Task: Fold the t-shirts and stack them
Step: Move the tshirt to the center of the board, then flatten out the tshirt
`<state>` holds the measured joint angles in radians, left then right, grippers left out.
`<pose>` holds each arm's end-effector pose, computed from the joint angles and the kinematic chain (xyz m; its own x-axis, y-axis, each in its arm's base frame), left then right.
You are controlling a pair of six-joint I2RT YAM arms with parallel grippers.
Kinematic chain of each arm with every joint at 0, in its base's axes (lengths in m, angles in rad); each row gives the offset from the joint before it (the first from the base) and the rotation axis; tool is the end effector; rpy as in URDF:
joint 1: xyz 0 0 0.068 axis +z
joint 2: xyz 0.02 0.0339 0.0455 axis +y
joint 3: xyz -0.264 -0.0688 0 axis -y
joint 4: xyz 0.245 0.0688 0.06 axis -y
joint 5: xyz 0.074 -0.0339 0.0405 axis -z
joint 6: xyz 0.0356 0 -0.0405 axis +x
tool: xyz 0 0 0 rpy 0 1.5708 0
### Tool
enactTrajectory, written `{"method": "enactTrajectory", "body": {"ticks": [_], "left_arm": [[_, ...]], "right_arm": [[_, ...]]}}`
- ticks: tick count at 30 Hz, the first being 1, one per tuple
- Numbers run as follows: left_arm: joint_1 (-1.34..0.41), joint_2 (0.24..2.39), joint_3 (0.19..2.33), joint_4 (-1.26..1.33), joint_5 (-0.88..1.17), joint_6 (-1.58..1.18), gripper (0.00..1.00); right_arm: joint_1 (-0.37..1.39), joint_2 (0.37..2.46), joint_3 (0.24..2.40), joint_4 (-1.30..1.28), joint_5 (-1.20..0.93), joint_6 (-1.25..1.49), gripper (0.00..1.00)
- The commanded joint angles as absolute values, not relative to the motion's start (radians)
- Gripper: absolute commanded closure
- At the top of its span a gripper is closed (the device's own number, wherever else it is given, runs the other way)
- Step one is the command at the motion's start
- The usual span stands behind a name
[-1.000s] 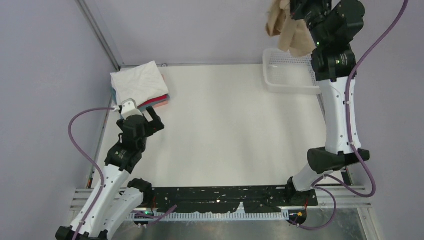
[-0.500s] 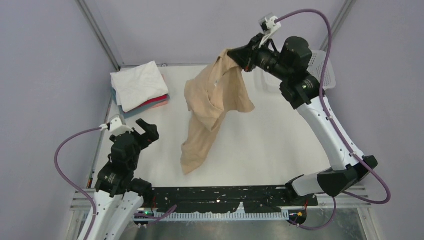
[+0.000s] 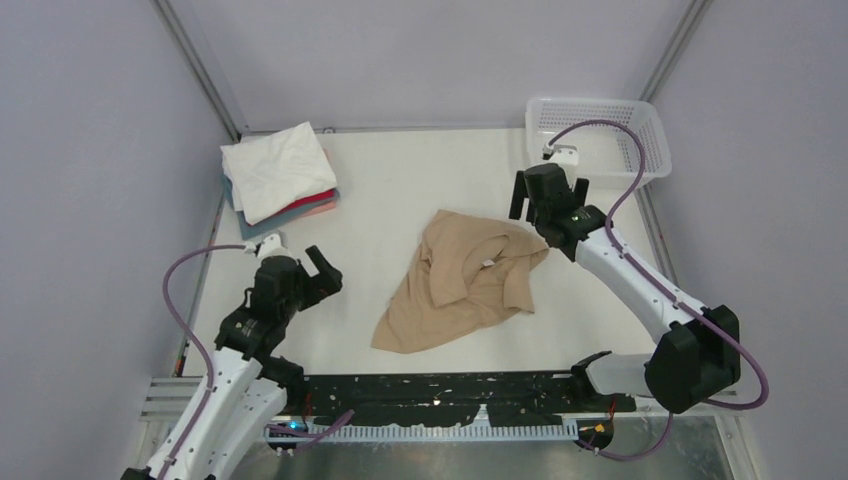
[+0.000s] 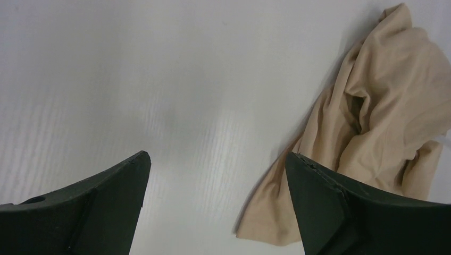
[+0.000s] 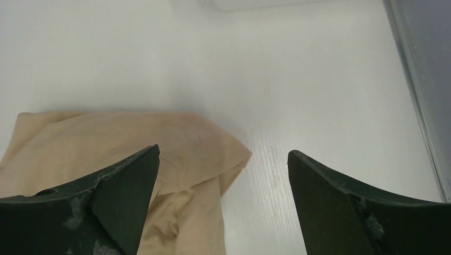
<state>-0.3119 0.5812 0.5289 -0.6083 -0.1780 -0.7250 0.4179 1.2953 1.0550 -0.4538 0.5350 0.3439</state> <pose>0.1288 -0.0349 0.2386 -0.5492 -0.5087 -0.6631 -0.2608 0.8581 -0.4423 0.2640 0.0974 0.3006 -0.5474 0.0743 -0.8336 0.2056 0.9775 -0.0479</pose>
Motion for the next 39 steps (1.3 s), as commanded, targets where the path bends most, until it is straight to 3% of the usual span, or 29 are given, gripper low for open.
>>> {"method": "enactTrajectory", "body": {"ticks": [1, 5, 11, 17, 21, 24, 25, 27, 33, 39], "left_arm": [[-0.319, 0.671, 0.504, -0.538, 0.04, -0.73, 0.0], [-0.404, 0.703, 0.426, -0.504, 0.166, -0.742, 0.0], [-0.613, 0.739, 0.353, -0.434, 0.116, -0.801, 0.0], [-0.71, 0.849, 0.328, -0.315, 0.086, -0.867, 0.13], [-0.758, 0.959, 0.352, -0.288, 0.056, -0.874, 0.32], [-0.809, 1.048, 0.377, -0.265, 0.023, -0.89, 0.55], [-0.82, 1.077, 0.387, -0.262, 0.018, -0.889, 0.65], [-0.822, 1.115, 0.41, -0.284, -0.008, -0.888, 0.99], [-0.823, 1.007, 0.407, -0.393, -0.169, -0.897, 1.0], [-0.822, 0.905, 0.373, -0.41, -0.199, -0.888, 1.0]], "right_arm": [[0.442, 1.205, 1.055, -0.463, 0.583, 0.375, 0.05], [0.545, 1.139, 0.916, -0.334, 0.316, 0.374, 0.05], [0.742, 1.134, 0.792, -0.247, 0.163, 0.38, 0.05], [0.79, 1.097, 0.656, -0.082, 0.017, 0.389, 0.05], [0.792, 1.068, 0.613, -0.059, -0.013, 0.392, 0.05], [0.799, 1.091, 0.612, -0.055, -0.037, 0.381, 0.05], [0.801, 1.109, 0.613, -0.045, -0.042, 0.378, 0.05], [0.807, 1.14, 0.624, -0.023, -0.066, 0.38, 0.05], [0.811, 1.226, 0.653, -0.012, -0.048, 0.367, 0.05], [0.814, 1.336, 0.682, 0.086, -0.122, 0.373, 0.04]]}}
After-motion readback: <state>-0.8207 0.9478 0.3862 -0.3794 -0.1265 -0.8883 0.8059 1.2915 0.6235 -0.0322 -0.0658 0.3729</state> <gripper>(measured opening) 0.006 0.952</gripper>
